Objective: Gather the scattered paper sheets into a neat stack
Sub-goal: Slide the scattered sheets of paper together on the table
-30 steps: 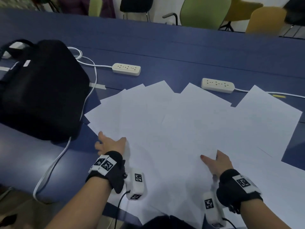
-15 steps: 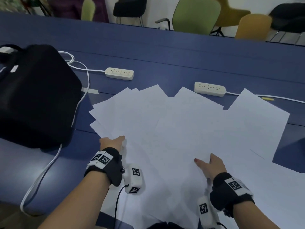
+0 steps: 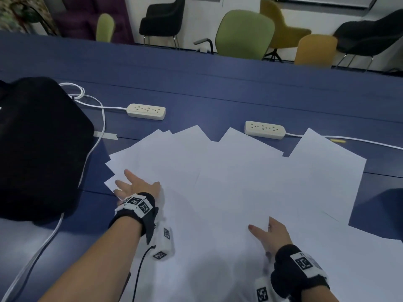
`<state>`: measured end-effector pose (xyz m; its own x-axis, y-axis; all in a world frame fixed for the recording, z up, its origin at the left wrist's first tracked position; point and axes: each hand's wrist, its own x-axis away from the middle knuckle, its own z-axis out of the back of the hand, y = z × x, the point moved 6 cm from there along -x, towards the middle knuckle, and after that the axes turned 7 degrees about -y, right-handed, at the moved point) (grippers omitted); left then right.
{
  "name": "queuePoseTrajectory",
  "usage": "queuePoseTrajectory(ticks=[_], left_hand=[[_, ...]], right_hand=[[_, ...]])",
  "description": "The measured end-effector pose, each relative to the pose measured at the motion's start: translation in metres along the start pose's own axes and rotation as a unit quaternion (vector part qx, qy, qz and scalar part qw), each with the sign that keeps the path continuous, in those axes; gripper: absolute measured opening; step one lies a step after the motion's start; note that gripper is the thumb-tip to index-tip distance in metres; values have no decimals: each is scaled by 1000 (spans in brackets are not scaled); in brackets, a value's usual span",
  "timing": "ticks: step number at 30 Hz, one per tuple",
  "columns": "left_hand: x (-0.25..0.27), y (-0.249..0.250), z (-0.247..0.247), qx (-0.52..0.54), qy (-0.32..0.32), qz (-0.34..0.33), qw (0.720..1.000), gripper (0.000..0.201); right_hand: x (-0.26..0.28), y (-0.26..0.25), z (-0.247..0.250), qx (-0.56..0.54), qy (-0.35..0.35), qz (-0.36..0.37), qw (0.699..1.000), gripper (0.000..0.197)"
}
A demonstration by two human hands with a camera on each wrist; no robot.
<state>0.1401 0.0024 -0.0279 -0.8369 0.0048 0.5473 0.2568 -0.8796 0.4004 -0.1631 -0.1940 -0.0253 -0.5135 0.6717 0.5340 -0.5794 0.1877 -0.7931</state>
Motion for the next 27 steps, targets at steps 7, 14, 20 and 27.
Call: queuePoseTrajectory(ticks=[7,14,20,27], left_hand=[[-8,0,-20,-229,-59,-50,970,95],[-9,2,-8,-268,-64,-124,953,99],[-13,8,11,49,-29,-66,996,108],[-23,20,5,136,-67,-40,988,23]], right_hand=[[-16,3,11,-49,68,30,996,10],[-27,9,15,-36,53,14,998,7],[-25,9,15,-20,48,29,998,8],[-25,7,14,-7,41,47,998,15]])
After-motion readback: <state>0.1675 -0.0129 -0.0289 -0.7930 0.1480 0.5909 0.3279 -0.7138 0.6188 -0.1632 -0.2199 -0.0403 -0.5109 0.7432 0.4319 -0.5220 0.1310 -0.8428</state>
